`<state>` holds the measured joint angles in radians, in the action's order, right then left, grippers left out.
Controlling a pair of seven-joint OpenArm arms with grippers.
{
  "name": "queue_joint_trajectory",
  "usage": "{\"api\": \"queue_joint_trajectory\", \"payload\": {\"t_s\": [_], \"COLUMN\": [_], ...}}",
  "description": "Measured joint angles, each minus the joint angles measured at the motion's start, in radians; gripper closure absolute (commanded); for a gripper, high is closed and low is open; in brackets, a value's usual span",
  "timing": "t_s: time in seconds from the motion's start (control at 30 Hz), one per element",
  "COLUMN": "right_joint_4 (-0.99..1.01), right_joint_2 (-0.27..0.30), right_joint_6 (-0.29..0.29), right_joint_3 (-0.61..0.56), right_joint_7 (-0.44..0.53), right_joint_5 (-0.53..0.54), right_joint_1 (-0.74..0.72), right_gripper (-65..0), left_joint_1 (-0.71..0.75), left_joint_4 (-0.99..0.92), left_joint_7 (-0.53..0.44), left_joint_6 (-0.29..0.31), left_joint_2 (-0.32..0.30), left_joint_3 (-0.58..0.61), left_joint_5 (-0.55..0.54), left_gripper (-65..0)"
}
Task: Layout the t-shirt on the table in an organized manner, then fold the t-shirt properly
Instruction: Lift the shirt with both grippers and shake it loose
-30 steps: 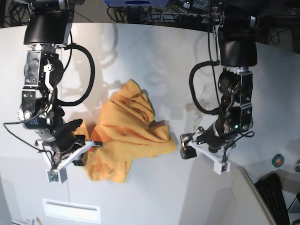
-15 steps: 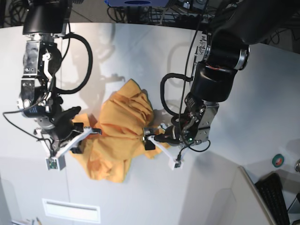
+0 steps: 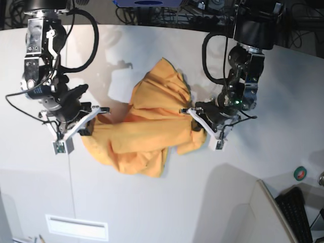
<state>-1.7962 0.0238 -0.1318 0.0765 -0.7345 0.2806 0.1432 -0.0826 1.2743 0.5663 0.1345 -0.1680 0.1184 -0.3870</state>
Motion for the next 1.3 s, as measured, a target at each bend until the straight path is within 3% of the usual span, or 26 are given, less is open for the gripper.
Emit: {"api": "queue_joint_trajectory", "payload": {"t_s": [0.07, 0.17, 0.23, 0.47, 0.6, 0.73, 0.9, 1.07, 1.2, 1.3], "right_joint_4": [0.0, 0.0, -0.001, -0.05, -0.129, -0.16, -0.142, -0.064, 0.023, 0.031], "right_joint_2": [0.001, 0.003, 0.004, 0.076, 0.087, 0.09, 0.071, 0.034, 0.011, 0.024], "right_joint_6": [0.0, 0.003, 0.003, 0.003, -0.004, 0.005, -0.009, 0.0, -0.001, 0.002], "right_joint_3": [0.0, 0.0, 0.008, 0.01, 0.087, 0.192, 0.19, 0.193, 0.19, 0.154], "right_joint_7": [-0.003, 0.003, 0.003, 0.002, 0.012, 0.021, 0.002, 0.092, 0.122, 0.133], "right_joint_5": [-0.003, -0.012, -0.012, -0.012, 0.005, -0.013, -0.002, -0.013, -0.01, -0.013], "right_joint_1": [-0.032, -0.108, -0.154, -0.32, -0.332, -0.241, -0.006, 0.137, 0.157, 0.151], "right_gripper": [0.0, 0.0, 0.0, 0.0, 0.0, 0.0, 0.0, 0.0, 0.0, 0.0], "left_joint_1": [-0.03, -0.166, -0.251, -0.489, -0.54, -0.391, -0.079, 0.157, 0.307, 0.367], "left_joint_4": [0.078, 0.111, 0.112, 0.112, 0.132, 0.251, 0.381, 0.425, 0.424, 0.435], "left_joint_7": [0.057, 0.216, 0.257, 0.28, 0.32, 0.363, 0.369, 0.348, 0.295, 0.274], "left_joint_6": [-0.003, 0.0, 0.0, 0.0, 0.002, -0.006, -0.004, -0.006, -0.003, -0.003], "left_joint_2": [-0.007, 0.001, 0.002, 0.05, 0.065, 0.048, 0.002, -0.006, -0.004, -0.004], "left_joint_3": [-0.005, -0.002, 0.002, 0.01, 0.008, 0.01, 0.011, 0.021, 0.07, 0.07], "left_joint_5": [0.006, 0.008, 0.0, 0.004, -0.007, 0.017, 0.037, 0.18, 0.248, 0.264], "left_gripper": [0.0, 0.0, 0.0, 0.0, 0.0, 0.0, 0.0, 0.0, 0.0, 0.0]}}
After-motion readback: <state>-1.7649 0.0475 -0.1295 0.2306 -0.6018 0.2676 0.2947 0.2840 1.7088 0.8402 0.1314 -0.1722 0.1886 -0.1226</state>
